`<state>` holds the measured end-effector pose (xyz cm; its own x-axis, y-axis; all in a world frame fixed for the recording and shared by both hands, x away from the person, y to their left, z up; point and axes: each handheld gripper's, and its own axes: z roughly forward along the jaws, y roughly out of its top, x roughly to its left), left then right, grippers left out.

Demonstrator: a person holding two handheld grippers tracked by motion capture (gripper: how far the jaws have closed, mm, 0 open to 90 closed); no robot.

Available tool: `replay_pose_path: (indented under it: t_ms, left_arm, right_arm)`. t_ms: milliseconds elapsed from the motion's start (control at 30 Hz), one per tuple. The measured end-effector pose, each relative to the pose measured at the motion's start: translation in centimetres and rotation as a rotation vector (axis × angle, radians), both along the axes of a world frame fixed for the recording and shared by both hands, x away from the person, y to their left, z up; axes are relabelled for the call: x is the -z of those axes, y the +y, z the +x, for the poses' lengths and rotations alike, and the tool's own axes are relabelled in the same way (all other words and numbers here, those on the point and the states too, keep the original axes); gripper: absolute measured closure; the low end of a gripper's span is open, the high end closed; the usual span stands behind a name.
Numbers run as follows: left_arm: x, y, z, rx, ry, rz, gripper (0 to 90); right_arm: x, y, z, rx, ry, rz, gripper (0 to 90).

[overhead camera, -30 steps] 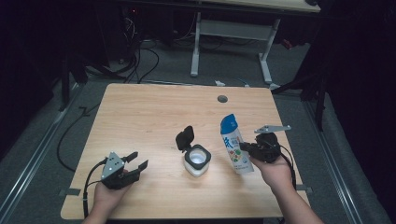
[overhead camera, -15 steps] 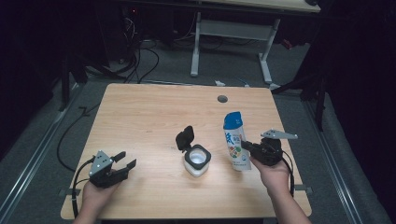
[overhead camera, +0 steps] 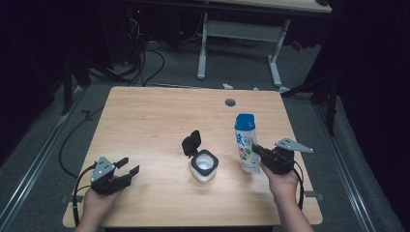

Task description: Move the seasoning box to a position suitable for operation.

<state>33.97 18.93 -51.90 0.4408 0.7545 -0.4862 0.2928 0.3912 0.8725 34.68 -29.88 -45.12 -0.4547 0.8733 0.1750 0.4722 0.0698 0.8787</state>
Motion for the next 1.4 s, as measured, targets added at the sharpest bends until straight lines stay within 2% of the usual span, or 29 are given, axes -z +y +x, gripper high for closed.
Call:
replay_pose_path:
  t_ms: [333,733,1067,1267,1400]
  left_arm:
    - [0.0,0.1,0.0,-0.001,0.003,-0.003,43.5]
    - [0.0,0.1,0.1,-0.005,0.002,-0.008,43.6]
    - [0.1,0.1,0.2,-0.005,0.007,-0.004,43.7]
    - [0.3,-0.1,0.2,-0.001,0.011,-0.001,43.8]
    - [0.3,-0.2,0.2,0.001,0.012,0.003,43.8]
  right_arm:
    - [1.0,0.3,0.6,0.018,-0.082,0.025,90.0]
    - [2.3,0.7,2.2,0.038,-0.222,0.030,90.0]
    - [3.3,1.0,2.9,0.045,-0.281,0.025,90.0]
    - [3.3,0.5,3.4,0.058,-0.315,0.052,90.0]
    - [3.7,0.5,3.7,0.058,-0.314,0.042,90.0]
